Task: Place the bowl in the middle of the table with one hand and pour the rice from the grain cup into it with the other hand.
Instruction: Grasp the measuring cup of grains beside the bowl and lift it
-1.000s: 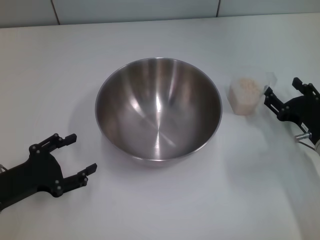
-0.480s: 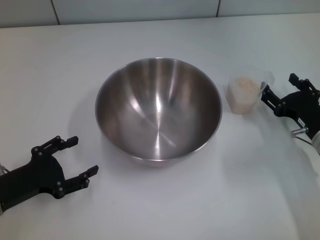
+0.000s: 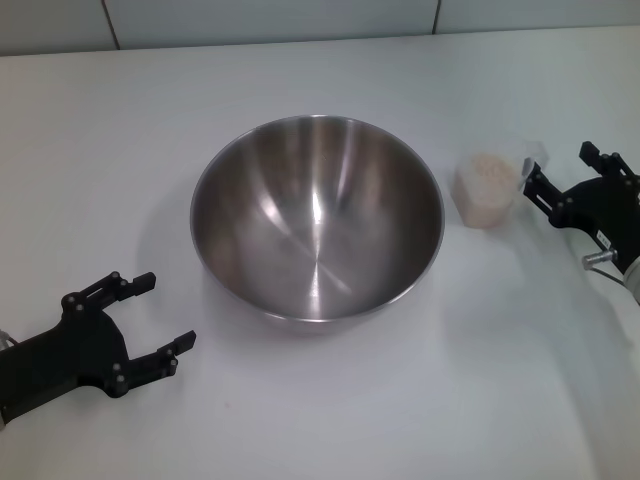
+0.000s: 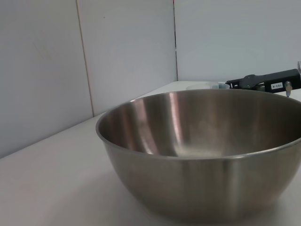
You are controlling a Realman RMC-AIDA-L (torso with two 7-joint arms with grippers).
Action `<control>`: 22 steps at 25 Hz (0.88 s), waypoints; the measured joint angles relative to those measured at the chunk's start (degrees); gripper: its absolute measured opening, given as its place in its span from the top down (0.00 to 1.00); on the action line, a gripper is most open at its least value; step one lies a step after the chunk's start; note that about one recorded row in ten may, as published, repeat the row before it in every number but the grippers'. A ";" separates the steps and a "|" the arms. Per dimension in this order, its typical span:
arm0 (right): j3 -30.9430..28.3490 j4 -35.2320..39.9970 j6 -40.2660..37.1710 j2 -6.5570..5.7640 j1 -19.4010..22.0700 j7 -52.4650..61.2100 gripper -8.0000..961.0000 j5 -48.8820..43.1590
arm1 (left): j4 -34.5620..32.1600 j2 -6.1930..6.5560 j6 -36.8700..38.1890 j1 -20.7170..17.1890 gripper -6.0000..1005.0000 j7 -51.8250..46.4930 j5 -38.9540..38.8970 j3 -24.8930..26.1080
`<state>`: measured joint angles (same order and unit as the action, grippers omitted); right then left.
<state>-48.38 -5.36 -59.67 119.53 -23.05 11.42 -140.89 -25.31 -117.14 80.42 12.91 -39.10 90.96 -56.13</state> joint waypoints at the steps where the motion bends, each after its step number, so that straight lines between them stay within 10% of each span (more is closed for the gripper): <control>1: -0.02 0.00 0.00 0.00 -0.11 0.00 0.20 0.00 | 0.00 0.00 0.00 0.00 0.17 0.00 0.00 -0.01; 22: -1.31 -1.53 -0.43 0.09 0.21 -2.68 0.20 0.00 | 0.00 -0.02 -0.09 -0.09 0.17 -0.01 0.00 -0.22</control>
<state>-49.68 -6.89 -60.10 119.62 -22.85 8.74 -140.89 -25.31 -117.16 80.33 12.83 -39.11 90.96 -56.35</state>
